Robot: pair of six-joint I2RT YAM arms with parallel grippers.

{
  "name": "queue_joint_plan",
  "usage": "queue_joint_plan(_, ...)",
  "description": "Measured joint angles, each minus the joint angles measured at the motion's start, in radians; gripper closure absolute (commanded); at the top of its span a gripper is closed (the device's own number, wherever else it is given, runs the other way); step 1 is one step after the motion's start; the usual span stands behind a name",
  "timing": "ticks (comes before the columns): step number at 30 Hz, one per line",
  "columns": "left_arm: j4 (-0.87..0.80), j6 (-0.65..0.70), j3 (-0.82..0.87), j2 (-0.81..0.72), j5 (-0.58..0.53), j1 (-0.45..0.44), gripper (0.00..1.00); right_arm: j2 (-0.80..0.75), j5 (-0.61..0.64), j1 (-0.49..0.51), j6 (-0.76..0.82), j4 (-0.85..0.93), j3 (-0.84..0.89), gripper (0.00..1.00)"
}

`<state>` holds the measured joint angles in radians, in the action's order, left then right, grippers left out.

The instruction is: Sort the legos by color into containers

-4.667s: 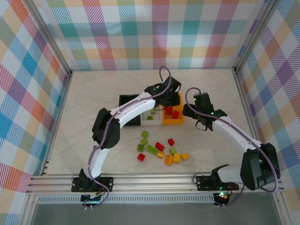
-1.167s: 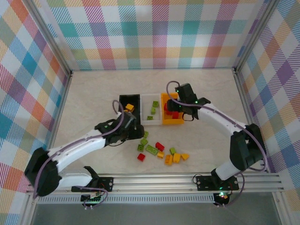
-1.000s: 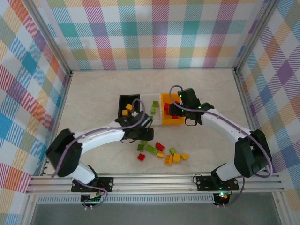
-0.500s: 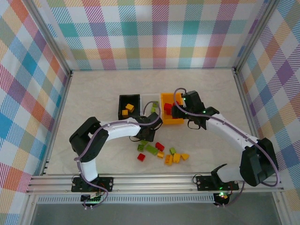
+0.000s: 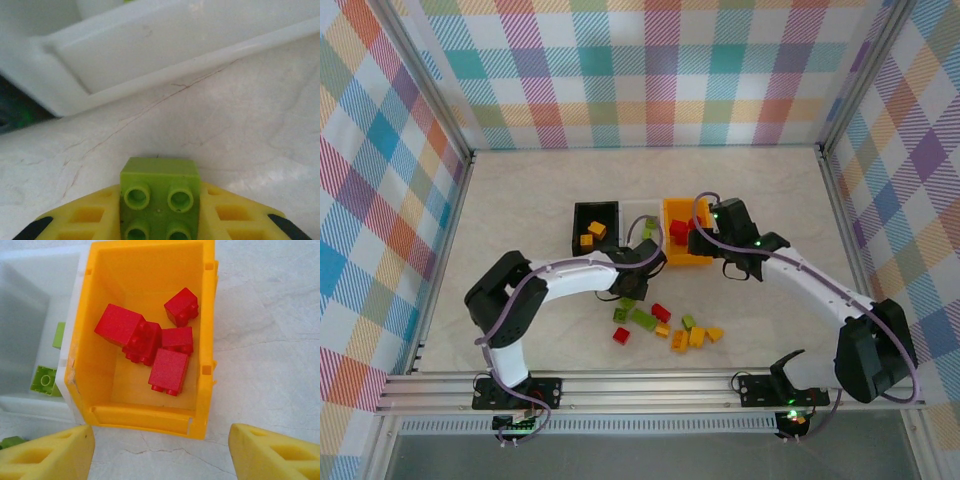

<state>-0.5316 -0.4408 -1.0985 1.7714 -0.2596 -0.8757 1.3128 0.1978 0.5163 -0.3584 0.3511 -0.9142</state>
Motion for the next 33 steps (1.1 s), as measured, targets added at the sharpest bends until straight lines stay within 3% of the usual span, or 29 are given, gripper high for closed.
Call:
queue_joint_plan(5, -0.005, -0.028, -0.010, -0.158, 0.017, 0.012, 0.67, -0.024, 0.001, 0.000, -0.003, -0.011, 0.019, 0.28)
queue_joint_plan(8, 0.020, -0.046, -0.082, -0.173, 0.042, 0.055, 0.67, -0.025, 0.001, 0.000, -0.008, -0.014, 0.022, 0.28)
queue_joint_plan(13, 0.064, -0.065, -0.216, -0.069, 0.084, 0.156, 0.67, -0.025, 0.001, 0.000, -0.019, -0.015, 0.030, 0.28)
queue_joint_plan(18, 0.061, -0.064, -0.360, 0.084, 0.084, 0.178, 0.65, -0.027, 0.001, 0.000, -0.022, -0.013, 0.036, 0.28)
queue_joint_plan(25, 0.050, -0.080, -0.416, 0.148, 0.093, 0.195, 0.38, -0.059, 0.000, 0.000, -0.023, -0.012, 0.037, 0.26)
queue_joint_plan(33, 0.048, -0.093, -0.412, 0.129, 0.123, 0.191, 0.20, -0.067, 0.000, 0.000, -0.023, -0.007, 0.037, 0.25)
